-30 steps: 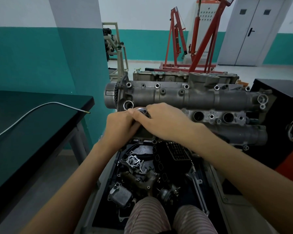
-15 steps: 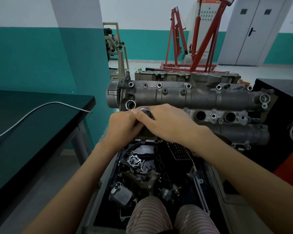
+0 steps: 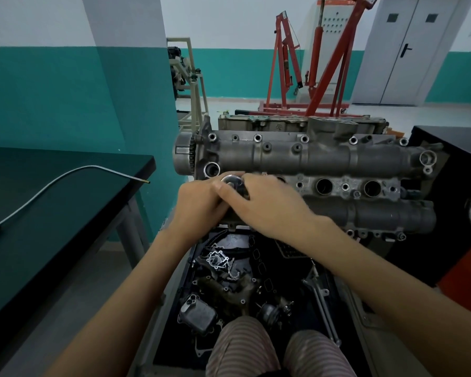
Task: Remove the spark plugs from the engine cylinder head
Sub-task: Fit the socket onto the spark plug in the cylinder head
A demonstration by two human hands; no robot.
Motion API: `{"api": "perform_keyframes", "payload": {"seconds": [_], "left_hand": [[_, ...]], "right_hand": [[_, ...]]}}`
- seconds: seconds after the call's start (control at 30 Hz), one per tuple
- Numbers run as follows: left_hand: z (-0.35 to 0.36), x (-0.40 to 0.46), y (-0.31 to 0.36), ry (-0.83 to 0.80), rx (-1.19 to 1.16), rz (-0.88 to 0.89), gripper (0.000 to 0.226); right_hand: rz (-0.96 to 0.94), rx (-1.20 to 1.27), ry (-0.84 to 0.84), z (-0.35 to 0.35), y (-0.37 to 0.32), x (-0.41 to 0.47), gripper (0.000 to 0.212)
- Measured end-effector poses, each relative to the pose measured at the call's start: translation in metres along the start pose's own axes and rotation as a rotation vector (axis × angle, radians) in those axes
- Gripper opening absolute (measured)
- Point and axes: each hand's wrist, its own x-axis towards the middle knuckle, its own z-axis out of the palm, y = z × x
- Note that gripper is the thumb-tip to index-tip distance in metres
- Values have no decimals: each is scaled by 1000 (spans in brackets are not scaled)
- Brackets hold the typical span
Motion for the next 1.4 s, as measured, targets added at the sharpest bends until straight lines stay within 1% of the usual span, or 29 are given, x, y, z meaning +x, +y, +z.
{"api": "perform_keyframes", "payload": {"seconds": [0.03, 0.13, 0.17, 0.2, 0.23, 0.37, 0.43, 0.47, 0.5, 0.53, 0.6, 0.63, 0.7, 0.73, 0.77, 0.8, 0.83, 0.97, 1.0, 1.03, 1.07, 1.1, 1.13, 1.2, 1.23, 1.27, 1.3, 1.33, 1.4], "left_hand": [[0, 0, -2, -7, -12, 1, 35], [1, -2, -5, -88, -76, -55, 44], [0, -3, -6, -122, -103, -88, 48], [0, -3, -6, -142, -114, -104, 50], [0, -3, -6, -138, -106, -102, 50], [2, -1, 2, -33, -25, -64, 37], [1, 0, 3, 17, -18, -67, 35], [1, 0, 3, 19, -5, -53, 35], [2, 0, 1, 13, 10, -22, 35], [3, 0, -1, 5, 23, 8, 34], [3, 1, -2, -20, 33, 7, 34], [3, 1, -2, -31, 27, -10, 36], [2, -2, -3, -102, -19, -82, 43], [2, -2, -3, -130, -40, -122, 48], [1, -2, -3, -132, -48, -138, 50], [1, -2, -2, -114, -40, -125, 50], [1, -1, 0, -102, -26, -100, 46], [1, 1, 4, 3, 19, -65, 28], [1, 0, 3, 8, 12, -58, 30], [2, -1, 2, 8, 13, -38, 30], [1, 0, 2, 5, 26, -17, 28], [0, 1, 4, -1, 43, -1, 26], [0, 3, 5, -10, 54, -3, 27], [3, 2, 4, -62, 71, -46, 35], [5, 1, 1, -107, 81, -82, 40], [5, 0, -2, -149, 68, -134, 42], [5, -1, -3, -168, 37, -178, 43], [4, -1, -3, -146, -11, -185, 43], [1, 0, 3, -85, -36, -126, 41]], "right_hand": [[43, 157, -54, 5, -2, -2, 48], [316, 1026, -404, 14, -15, -9, 40], [375, 1216, -481, 18, -16, -10, 41], [389, 1255, -493, 22, -15, -10, 43], [374, 1158, -448, 25, -14, -10, 46], [96, 333, -115, 11, -3, -4, 44], [19, 96, -73, 0, 3, 2, 53], [18, 85, -97, -4, 4, 3, 56], [55, 185, -133, -6, 5, 4, 57], [137, 395, -189, -5, 3, 3, 54], [354, 921, -390, 1, -6, -4, 45], [405, 1104, -471, 5, -11, -8, 40], [433, 1322, -532, 17, -15, -10, 33], [444, 1359, -540, 20, -16, -10, 33], [456, 1326, -538, 18, -17, -9, 35], [434, 1213, -512, 16, -16, -8, 38], [372, 1025, -443, 13, -15, -7, 41], [47, 42, -49, 0, -5, -1, 54], [1, -93, 11, 0, -3, 0, 55], [-20, -141, 58, 3, -3, 0, 54], [2, -98, 68, 8, -3, -1, 54], [65, 67, 33, 11, -4, -3, 52], [173, 343, -61, 12, -7, -4, 49], [423, 1029, -416, 12, -14, -6, 45], [487, 1271, -550, 12, -16, -6, 44], [502, 1379, -601, 13, -16, -7, 43], [487, 1356, -575, 15, -17, -7, 40], [424, 1173, -478, 15, -16, -6, 39], [203, 559, -215, 8, -11, -4, 44]]}}
